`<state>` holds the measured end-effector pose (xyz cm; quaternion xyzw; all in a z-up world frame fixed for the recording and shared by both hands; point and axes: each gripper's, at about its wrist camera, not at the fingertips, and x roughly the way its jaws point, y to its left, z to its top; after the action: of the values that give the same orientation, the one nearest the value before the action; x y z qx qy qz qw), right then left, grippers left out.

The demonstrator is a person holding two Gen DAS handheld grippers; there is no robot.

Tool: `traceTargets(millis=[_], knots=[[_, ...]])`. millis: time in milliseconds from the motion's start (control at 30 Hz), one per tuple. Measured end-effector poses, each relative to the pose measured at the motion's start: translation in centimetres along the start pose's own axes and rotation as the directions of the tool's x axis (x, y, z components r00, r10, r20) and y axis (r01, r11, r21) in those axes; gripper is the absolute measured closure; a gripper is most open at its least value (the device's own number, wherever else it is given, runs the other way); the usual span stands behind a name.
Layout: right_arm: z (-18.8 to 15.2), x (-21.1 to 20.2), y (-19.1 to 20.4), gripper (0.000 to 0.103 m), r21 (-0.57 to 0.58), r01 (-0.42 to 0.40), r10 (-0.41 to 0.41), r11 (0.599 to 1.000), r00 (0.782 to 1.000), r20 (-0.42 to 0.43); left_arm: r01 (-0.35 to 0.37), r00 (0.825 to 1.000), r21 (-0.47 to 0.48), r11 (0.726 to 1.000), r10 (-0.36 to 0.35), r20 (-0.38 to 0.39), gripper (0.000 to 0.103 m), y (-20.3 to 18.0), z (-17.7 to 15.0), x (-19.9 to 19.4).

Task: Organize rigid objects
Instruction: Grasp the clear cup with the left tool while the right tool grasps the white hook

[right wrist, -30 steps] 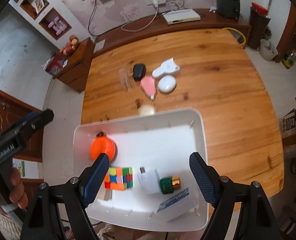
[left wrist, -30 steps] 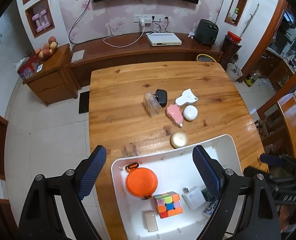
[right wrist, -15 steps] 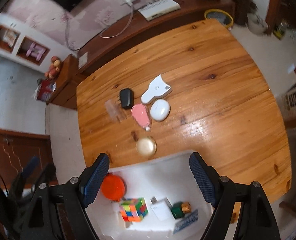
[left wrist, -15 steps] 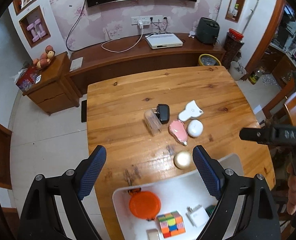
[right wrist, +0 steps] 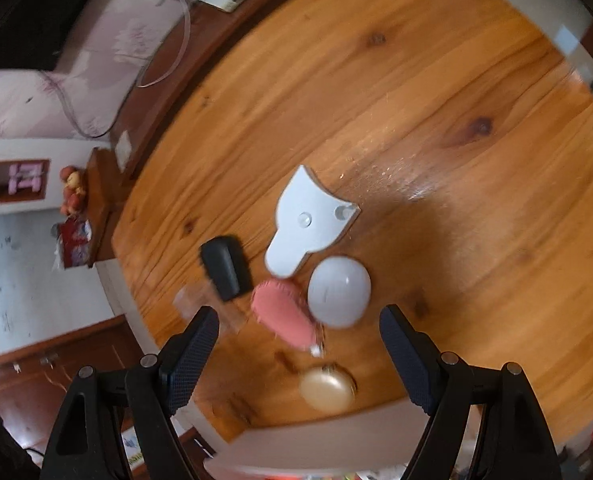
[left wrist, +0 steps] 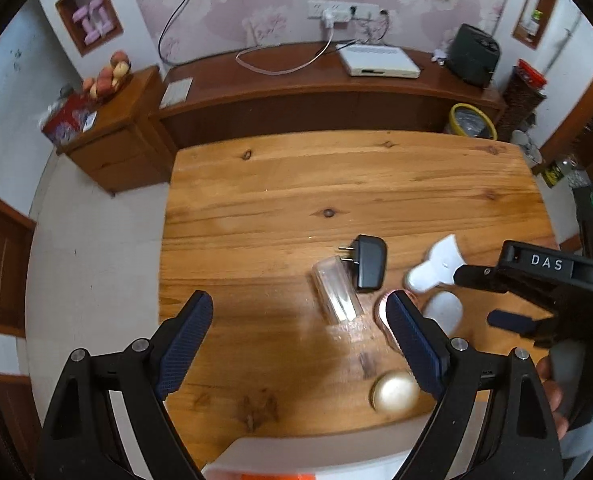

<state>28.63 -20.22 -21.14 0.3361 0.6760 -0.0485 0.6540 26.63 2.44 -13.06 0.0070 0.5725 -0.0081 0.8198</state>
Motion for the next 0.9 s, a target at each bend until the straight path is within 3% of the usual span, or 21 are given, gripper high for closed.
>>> traceTargets(millis=[300,433,600,767,900], knots=[[2.5,4.8,-0.2,0.020,0.075,0.034,-0.033,0.997,0.999,-0.020,0.013,0.996,-0.099,0.995,-0.021,-0.085,0.013,0.6,0.5,4.8],[2.9,5.9,1.2,0.020,0.022,0.067,-0.067,0.998,0.998,-0.002,0.012,0.995,-0.098,0.995,-0.022,-0.098,0.013,0.5,0.6,5.6],[2.8,6.6,3.3,0.022,-0.068,0.170,-0.167,0.983,0.985,0.053,0.012,0.993,-0.096,0.995,-0.023,-0.115,0.013,0.3,0.6,6.6],[2.5,7.2,5.5,0.042,-0.193,0.306,-0.281,0.932,0.949,0.146,0.014,0.991,-0.089,0.996,-0.026,-0.132,0.013,-0.1,0.7,7.6],[2.3,7.5,6.0,0.045,-0.231,0.323,-0.286,0.918,0.941,0.179,0.016,0.990,-0.081,0.997,-0.027,-0.141,0.013,-0.6,0.9,8.2]])
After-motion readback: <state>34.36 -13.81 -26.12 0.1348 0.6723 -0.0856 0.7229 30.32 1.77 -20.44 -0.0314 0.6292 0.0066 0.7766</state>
